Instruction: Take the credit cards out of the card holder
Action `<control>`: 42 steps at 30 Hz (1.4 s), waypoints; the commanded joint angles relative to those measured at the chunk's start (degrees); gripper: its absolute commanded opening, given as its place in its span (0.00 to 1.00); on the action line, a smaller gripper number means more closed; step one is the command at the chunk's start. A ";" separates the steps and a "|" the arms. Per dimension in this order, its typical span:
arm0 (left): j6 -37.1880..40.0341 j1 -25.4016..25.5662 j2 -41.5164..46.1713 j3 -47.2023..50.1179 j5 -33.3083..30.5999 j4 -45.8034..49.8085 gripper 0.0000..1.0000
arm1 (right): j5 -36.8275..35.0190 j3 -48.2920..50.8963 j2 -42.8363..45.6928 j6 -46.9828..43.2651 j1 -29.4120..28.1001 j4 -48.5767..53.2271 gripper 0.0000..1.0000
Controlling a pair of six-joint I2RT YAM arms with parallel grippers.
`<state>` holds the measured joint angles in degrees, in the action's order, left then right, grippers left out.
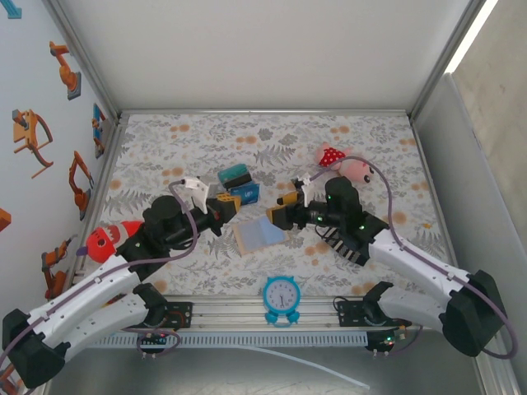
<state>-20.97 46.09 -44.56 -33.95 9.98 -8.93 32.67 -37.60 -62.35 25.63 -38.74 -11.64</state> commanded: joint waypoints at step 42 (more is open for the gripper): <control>7.57 -0.54 -1.10 -18.64 -3.64 26.04 0.92 | 17.09 -0.56 -13.44 21.05 0.86 -39.22 0.00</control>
<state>-19.84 45.69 -44.49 -49.19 7.68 7.03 47.62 -37.01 -75.37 49.04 -38.26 -52.51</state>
